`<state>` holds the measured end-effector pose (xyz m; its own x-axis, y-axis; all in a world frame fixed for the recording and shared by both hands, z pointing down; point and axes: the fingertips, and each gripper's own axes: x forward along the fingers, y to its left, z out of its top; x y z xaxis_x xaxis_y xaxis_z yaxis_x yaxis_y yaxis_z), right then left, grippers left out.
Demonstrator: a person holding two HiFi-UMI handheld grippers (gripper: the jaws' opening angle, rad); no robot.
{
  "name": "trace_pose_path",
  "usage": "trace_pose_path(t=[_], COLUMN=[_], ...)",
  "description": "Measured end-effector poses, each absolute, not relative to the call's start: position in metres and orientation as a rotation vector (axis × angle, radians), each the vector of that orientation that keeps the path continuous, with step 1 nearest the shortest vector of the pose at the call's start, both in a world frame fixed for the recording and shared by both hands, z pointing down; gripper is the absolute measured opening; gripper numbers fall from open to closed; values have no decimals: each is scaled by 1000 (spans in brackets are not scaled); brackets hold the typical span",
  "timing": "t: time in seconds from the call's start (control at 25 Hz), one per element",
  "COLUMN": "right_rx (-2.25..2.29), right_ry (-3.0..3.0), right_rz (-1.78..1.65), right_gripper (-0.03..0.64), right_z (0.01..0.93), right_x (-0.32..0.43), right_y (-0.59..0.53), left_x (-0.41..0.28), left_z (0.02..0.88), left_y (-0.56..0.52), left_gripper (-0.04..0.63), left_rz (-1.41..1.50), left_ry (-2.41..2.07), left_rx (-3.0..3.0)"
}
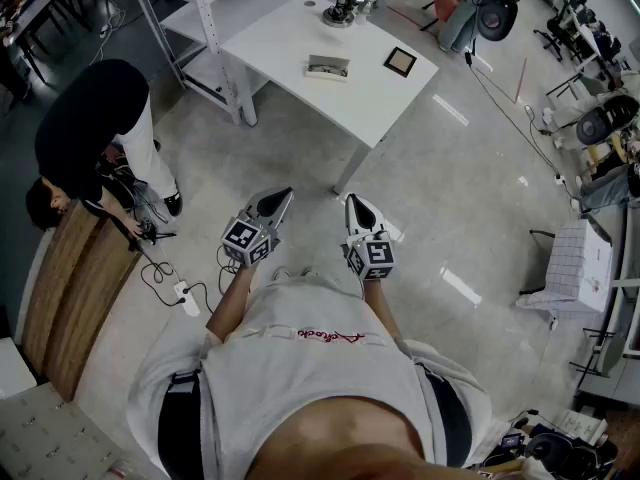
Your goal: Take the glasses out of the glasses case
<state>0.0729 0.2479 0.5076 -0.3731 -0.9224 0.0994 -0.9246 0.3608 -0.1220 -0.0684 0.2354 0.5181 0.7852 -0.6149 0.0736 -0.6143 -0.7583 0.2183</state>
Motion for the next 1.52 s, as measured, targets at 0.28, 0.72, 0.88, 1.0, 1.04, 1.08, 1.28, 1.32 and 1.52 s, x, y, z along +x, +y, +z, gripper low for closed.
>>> trace_pose_path(t=[0.28,0.72,0.88,1.0,1.04,1.08,1.28,1.32,1.52], right_rx=[1742,1744,1711,1686,1676,1666,1652,1652,1646], right_ry=[-2580,-2634,-2643,-2647,-2649,-2651,-2657,-2659,-2666], right_rz=[249,346,358,358,360,362,375,375,374], right_gripper=[18,18,18,18,18,18,18,18,18], right_z=[511,517,523,526,527,528,533,533,536], right_x=[78,89,92,99,100,102,112,114,115], right_y=[242,240,241,238,238,238,233,231,223], left_x=[-58,-46,-47,-44,-42,-41,-31,-31,-33], left_z=[515,516,520,524,525,525,531,532,532], left_y=[229,231,232,230,230,230,228,226,217], left_gripper=[-8,-8,-8,-8,-8,-8,-8,-8,-8], left_rz=[4,18,37,30,30,29,40,43,37], left_ry=[-950,-968,-1006,-1027,-1034,-1040,-1051,-1053,-1070], left_rx=[2763,2757,2754,2736,2731,2725,2710,2711,2705])
